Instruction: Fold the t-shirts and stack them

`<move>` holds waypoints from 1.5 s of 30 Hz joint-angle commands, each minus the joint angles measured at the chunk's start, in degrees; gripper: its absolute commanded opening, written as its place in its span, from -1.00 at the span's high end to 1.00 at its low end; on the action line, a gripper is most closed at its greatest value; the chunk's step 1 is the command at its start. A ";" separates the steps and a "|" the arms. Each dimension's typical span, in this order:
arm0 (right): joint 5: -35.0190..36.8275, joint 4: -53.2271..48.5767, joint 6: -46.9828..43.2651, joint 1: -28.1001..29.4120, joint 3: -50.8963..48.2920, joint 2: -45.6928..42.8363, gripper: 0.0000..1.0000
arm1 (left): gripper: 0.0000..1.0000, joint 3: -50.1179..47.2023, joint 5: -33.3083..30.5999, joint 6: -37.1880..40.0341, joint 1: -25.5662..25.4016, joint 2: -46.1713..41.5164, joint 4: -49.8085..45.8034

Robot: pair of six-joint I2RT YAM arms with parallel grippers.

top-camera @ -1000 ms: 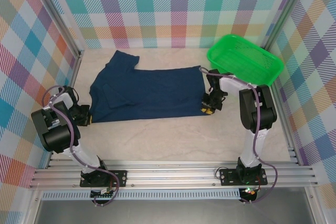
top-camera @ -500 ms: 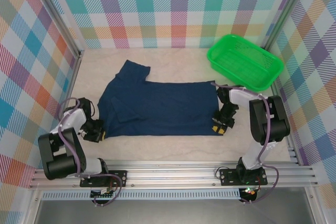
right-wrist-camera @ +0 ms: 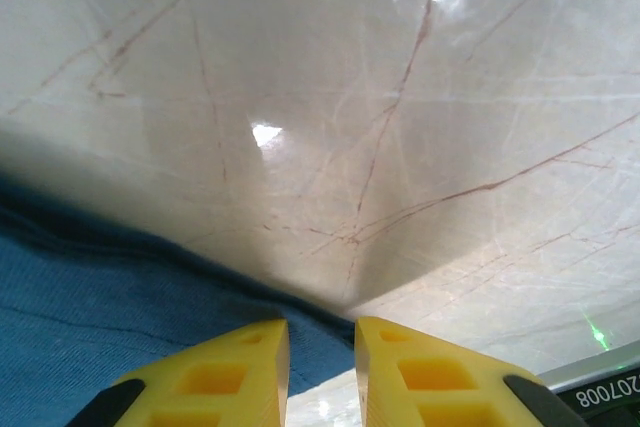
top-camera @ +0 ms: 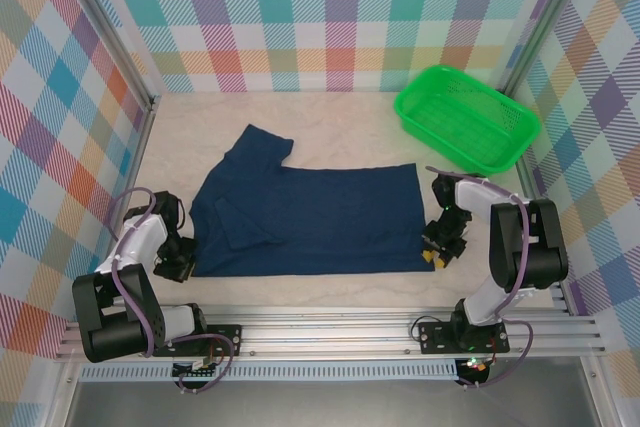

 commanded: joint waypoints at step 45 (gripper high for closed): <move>-28.90 28.65 -10.22 11.22 1.46 -17.03 0.11 | 0.91 10.30 10.01 -5.60 -22.68 12.12 15.31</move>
